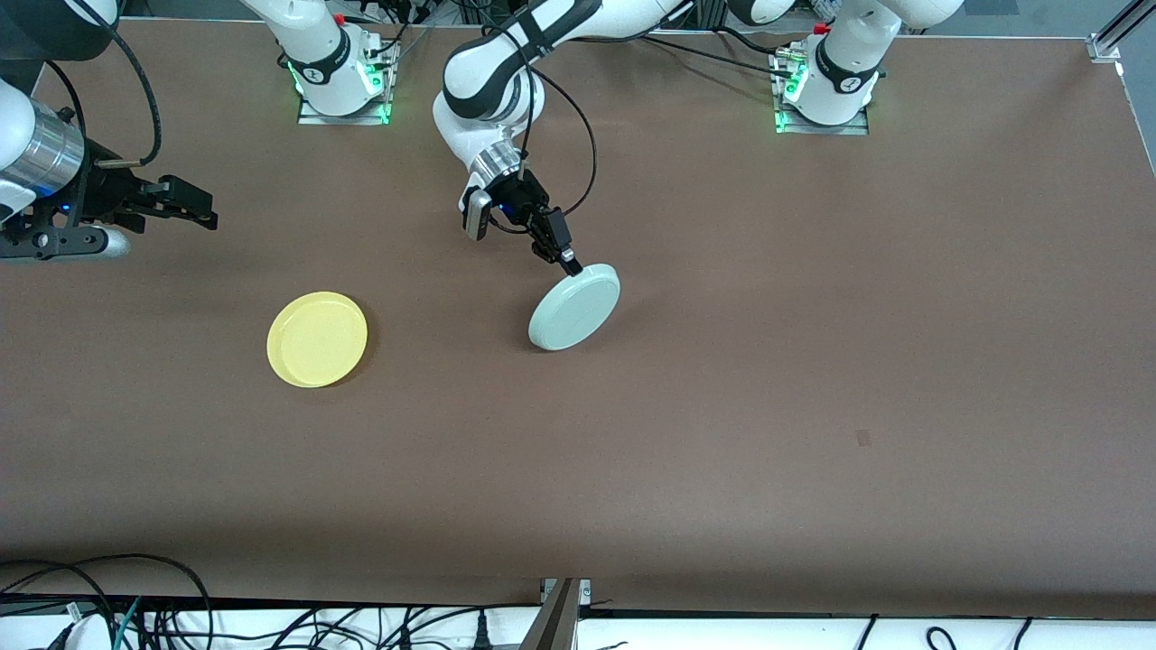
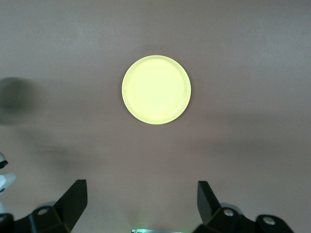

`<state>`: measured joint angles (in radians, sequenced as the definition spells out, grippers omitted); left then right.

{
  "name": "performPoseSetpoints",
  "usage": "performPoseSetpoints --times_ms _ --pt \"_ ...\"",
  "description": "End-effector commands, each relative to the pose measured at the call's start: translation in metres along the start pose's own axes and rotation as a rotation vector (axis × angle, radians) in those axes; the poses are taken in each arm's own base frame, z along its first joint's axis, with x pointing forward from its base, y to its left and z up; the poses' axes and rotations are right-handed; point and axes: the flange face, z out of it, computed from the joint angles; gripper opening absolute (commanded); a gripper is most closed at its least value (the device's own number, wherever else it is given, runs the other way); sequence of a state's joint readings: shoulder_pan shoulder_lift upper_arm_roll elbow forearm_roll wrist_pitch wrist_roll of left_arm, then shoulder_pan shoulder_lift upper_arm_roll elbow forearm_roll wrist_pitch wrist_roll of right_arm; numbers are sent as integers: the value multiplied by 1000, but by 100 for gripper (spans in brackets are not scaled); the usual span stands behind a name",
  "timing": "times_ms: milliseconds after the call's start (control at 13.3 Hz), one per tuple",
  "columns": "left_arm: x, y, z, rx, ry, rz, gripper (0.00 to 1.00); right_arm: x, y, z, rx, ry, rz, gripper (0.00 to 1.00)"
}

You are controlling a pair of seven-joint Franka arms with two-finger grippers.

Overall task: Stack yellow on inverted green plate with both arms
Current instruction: 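Flip the green plate upside down and lower it with the left gripper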

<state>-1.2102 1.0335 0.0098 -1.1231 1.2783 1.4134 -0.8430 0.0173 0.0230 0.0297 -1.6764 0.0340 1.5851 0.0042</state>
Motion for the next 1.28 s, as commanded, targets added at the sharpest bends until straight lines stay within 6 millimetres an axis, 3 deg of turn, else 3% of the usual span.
performPoseSetpoints --times_ms 0,451,526,826,901,1201 --pt "-4 18 -14 30 39 -25 0 -1 -1 -1 4 -5 12 100" --pt "-22 42 -32 30 65 -20 0 -1 -1 -1 4 -5 12 100" --pt "-25 45 -41 27 77 -14 5 -1 0 -1 4 -5 14 100" --pt "-48 62 -89 5 131 17 85 -1 1 -1 4 -7 15 100" --pt "-51 63 -97 -32 106 15 100 -1 1 -1 5 -7 15 100" --pt "-61 70 -127 -146 108 -111 100 -1 1 -1 5 -7 15 100"
